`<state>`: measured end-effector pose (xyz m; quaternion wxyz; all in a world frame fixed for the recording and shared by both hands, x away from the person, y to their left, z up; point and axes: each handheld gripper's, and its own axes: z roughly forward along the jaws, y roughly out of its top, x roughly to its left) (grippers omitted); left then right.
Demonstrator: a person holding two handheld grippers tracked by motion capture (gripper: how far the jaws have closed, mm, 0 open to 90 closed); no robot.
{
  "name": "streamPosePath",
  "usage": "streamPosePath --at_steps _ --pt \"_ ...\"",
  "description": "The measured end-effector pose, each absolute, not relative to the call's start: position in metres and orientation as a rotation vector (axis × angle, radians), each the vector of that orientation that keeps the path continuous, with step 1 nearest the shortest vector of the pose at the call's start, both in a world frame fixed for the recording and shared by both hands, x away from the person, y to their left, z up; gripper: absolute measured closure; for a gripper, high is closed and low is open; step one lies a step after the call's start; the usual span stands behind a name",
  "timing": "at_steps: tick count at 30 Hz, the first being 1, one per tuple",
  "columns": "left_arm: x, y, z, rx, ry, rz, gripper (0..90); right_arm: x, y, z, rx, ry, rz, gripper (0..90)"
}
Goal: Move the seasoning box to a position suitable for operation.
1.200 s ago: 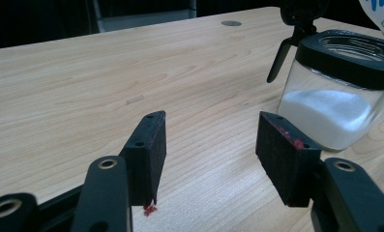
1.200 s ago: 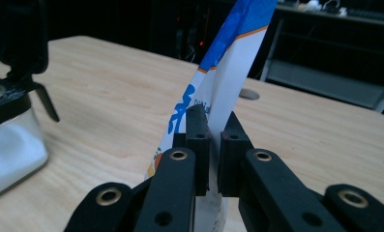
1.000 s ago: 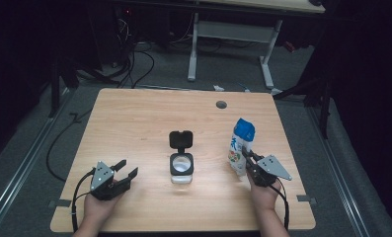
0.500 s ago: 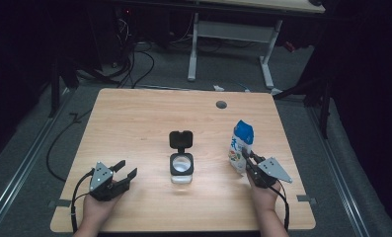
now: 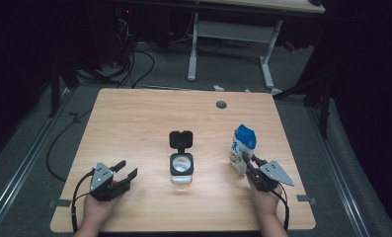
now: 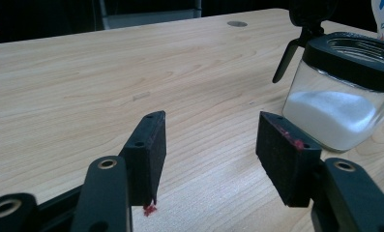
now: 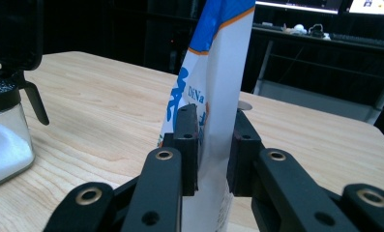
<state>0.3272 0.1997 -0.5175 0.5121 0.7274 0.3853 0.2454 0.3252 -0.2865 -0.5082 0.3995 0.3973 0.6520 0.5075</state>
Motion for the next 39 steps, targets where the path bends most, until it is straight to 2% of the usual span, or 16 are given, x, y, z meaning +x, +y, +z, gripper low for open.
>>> streamPosePath --at_steps 14,21,34,37,39 --pt "0.328 0.198 -0.518 1.763 0.934 0.593 44.2 0.32 -0.289 -0.508 1.112 1.68 1.259 56.0" --pt "0.328 0.194 -0.519 1.784 0.937 0.591 43.9 0.299 -0.294 -0.505 1.146 1.684 1.255 53.1" --pt "0.328 0.184 -0.521 1.797 0.955 0.562 42.3 0.264 -0.292 -0.514 1.176 1.72 1.247 54.0" --pt "0.328 0.177 -0.522 1.814 0.947 0.538 48.3 0.261 -0.287 -0.517 1.186 1.765 1.239 60.1" --pt "0.326 0.168 -0.523 1.825 0.943 0.536 59.3 0.26 -0.282 -0.519 1.177 1.786 1.237 65.8"
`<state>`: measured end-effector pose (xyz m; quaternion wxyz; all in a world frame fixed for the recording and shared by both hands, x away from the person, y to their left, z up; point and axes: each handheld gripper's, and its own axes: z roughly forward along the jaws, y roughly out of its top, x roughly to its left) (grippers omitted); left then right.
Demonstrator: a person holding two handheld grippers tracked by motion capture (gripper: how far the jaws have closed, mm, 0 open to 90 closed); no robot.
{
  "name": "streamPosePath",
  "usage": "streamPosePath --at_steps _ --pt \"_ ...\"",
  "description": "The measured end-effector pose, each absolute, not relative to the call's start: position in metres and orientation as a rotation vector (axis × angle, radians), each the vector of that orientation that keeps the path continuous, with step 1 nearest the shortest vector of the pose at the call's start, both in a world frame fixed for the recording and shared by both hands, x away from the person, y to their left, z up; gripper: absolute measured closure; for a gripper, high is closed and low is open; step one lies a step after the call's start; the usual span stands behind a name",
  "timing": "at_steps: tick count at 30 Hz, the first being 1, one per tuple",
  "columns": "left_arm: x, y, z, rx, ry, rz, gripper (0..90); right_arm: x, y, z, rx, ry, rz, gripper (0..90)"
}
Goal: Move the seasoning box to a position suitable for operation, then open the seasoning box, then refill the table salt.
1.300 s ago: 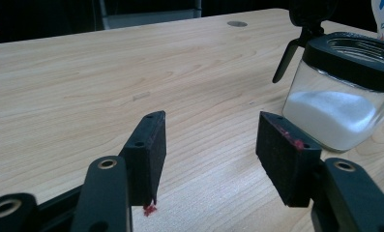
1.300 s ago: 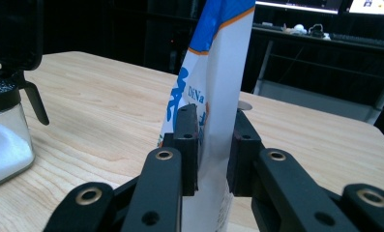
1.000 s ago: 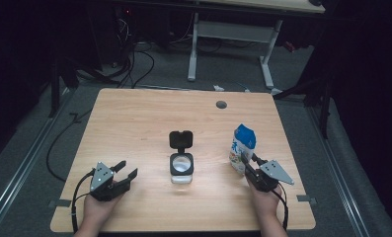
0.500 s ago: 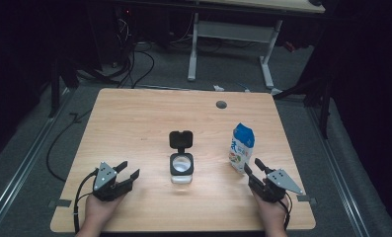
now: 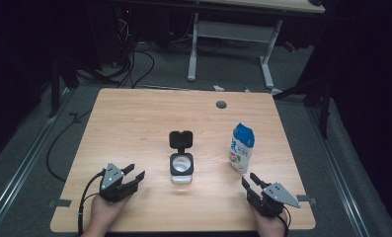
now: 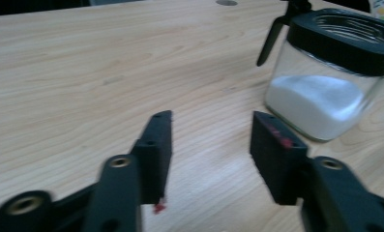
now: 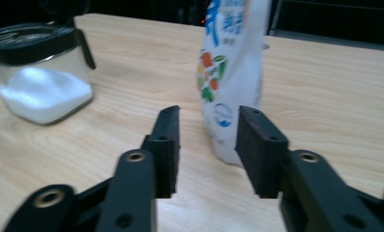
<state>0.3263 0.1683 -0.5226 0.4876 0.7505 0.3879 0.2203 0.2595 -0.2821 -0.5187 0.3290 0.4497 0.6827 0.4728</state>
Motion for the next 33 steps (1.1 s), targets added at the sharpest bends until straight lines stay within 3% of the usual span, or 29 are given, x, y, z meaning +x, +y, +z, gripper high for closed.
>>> streamPosePath --at_steps 4,8,18,33 --pt "0.327 0.15 -0.522 1.835 0.95 0.539 73.7 0.262 -0.268 -0.517 1.163 1.861 1.243 80.9" --pt "0.331 0.132 -0.522 1.833 0.959 0.523 81.1 0.272 -0.252 -0.513 1.143 1.921 1.265 87.0" --pt "0.34 0.098 -0.526 1.867 0.942 0.497 87.2 0.302 -0.22 -0.513 1.132 1.949 1.257 85.3" --pt "0.323 0.079 -0.524 1.864 0.905 0.462 89.3 0.297 -0.227 -0.517 1.169 1.946 1.257 86.4"
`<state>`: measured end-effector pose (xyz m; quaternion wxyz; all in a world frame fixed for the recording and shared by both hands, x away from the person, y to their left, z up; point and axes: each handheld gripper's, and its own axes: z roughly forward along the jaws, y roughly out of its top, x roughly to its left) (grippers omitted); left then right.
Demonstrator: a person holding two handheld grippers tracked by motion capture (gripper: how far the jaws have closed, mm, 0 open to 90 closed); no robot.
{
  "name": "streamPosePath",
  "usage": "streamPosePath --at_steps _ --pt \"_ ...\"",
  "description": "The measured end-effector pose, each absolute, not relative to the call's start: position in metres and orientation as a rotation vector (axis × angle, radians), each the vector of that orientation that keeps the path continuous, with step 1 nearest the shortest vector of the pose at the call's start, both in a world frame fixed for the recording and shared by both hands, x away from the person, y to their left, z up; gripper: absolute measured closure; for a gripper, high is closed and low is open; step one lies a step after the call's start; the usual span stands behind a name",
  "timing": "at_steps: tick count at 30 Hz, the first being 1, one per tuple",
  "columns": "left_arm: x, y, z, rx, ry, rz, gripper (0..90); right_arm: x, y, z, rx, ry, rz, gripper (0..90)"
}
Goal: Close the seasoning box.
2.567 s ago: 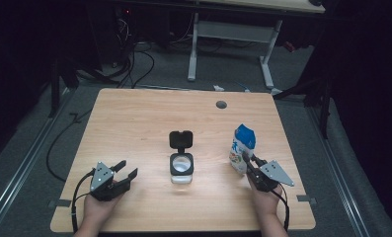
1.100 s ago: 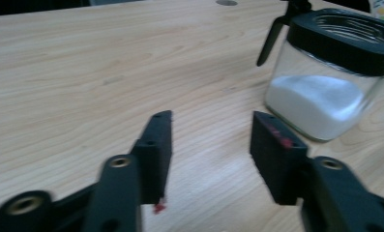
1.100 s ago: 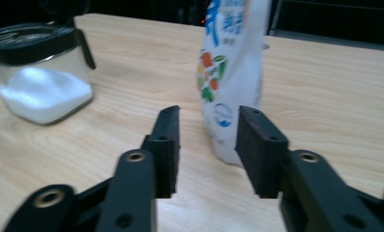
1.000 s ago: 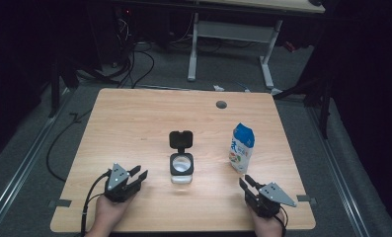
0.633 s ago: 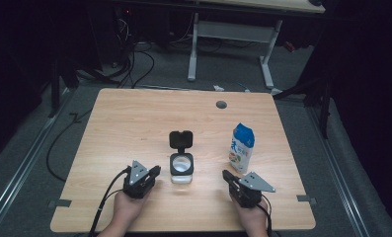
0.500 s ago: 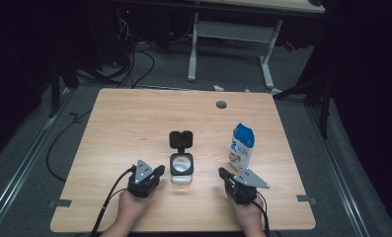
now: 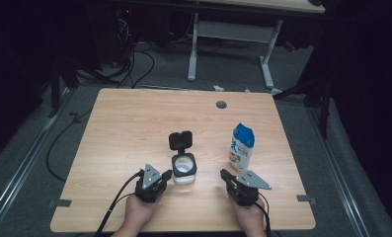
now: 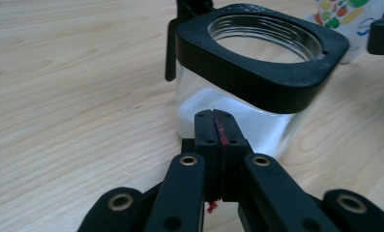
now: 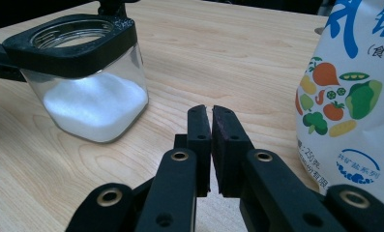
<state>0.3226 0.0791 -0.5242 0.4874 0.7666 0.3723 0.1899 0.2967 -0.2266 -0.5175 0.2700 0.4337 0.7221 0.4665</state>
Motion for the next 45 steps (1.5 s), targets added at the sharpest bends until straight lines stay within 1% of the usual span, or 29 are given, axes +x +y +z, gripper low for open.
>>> streamPosePath --at_steps 12,15,19,24,28,35,45 --pt "0.315 0.051 -0.524 1.879 0.82 0.386 87.6 0.297 -0.222 -0.519 1.169 1.953 1.236 87.6" --pt "0.315 0.055 -0.523 1.867 0.834 0.389 87.4 0.297 -0.221 -0.52 1.167 1.962 1.24 87.9" --pt "0.321 0.071 -0.518 1.84 0.871 0.418 87.7 0.297 -0.219 -0.521 1.168 1.968 1.239 89.1" --pt "0.338 0.093 -0.509 1.792 0.926 0.464 89.3 0.298 -0.216 -0.521 1.17 1.986 1.239 90.0" --pt "0.357 0.1 -0.499 1.773 0.942 0.492 89.9 0.301 -0.21 -0.52 1.161 2.006 1.233 90.0" --pt "0.378 0.098 -0.484 1.74 0.933 0.511 90.0 0.304 -0.201 -0.52 1.147 2.023 1.223 90.0" --pt "0.378 0.081 -0.464 1.712 0.873 0.486 90.0 0.306 -0.194 -0.518 1.136 2.036 1.233 90.0"
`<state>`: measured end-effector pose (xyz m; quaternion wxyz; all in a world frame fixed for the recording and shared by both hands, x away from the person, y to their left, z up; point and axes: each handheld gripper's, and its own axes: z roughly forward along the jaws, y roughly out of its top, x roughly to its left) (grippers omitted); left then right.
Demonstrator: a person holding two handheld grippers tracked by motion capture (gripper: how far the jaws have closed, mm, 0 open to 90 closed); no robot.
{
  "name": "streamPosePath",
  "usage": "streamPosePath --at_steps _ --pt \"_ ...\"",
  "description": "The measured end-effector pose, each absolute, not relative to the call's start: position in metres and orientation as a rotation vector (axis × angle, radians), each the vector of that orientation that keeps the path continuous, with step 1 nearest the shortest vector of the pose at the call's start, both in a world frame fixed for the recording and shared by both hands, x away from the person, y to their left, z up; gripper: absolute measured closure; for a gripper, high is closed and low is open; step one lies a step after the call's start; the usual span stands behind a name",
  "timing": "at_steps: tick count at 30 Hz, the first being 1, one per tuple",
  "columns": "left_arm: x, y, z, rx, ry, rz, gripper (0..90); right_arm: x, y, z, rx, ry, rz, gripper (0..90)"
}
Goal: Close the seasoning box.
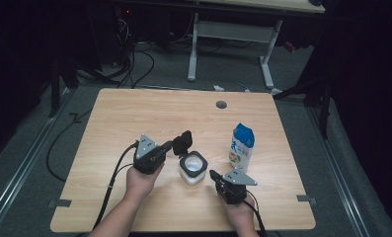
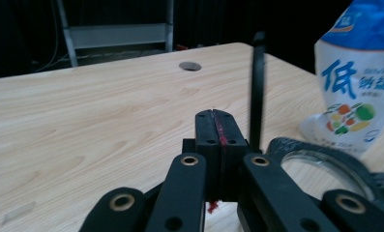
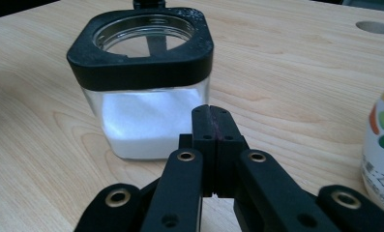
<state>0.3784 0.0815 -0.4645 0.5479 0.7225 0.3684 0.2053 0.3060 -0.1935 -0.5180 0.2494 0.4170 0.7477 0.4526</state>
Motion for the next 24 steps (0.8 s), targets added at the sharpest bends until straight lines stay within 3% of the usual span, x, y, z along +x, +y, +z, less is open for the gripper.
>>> streamPosePath --at_steps 15,24 --pt "0.351 0.065 -0.478 1.756 0.795 0.443 90.0 0.306 -0.185 -0.517 1.11 2.049 1.237 90.0" --pt "0.346 0.095 -0.493 1.76 0.882 0.454 87.5 0.31 -0.196 -0.521 1.153 2.03 1.207 90.0"
